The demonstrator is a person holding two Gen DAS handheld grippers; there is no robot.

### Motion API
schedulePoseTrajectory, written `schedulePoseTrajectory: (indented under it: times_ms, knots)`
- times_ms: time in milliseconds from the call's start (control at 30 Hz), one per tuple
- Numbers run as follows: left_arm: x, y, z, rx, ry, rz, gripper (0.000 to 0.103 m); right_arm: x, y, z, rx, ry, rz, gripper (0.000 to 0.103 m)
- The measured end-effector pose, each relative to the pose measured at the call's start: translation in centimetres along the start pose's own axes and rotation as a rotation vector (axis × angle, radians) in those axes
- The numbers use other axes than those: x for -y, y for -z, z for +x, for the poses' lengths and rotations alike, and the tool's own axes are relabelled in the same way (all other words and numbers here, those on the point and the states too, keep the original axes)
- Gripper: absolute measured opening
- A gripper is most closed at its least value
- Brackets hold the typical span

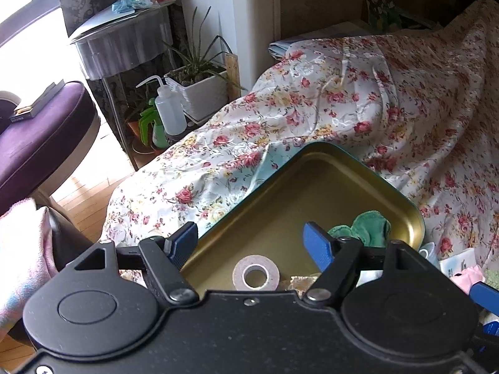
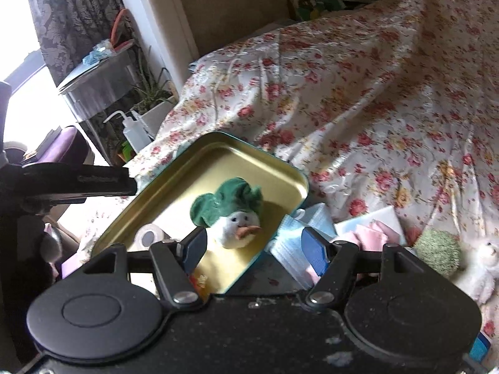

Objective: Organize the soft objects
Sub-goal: 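Move the right gripper to the white plush lamb while the left gripper approaches the pink cloth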

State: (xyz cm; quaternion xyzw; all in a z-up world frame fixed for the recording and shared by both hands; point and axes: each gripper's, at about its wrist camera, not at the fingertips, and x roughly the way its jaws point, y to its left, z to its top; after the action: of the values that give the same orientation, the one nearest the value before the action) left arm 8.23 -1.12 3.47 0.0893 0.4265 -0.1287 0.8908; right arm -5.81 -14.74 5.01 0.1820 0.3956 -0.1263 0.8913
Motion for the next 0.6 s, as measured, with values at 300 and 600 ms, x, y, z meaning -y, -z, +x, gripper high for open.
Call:
schedulePoseTrajectory:
  times_ms: [300,600]
  knots:
    - [1.6,0.7,0.0,-0.014,0.025,0.043,0.071,3.7,1.0,-0.7,-0.008,0.058,0.054,0.067]
    - [5.2,2.3,-0.7,-0.030,0.076,0.142,0.071,9.2,2.7,-2.8,0.036,0.180,0.088,0.077]
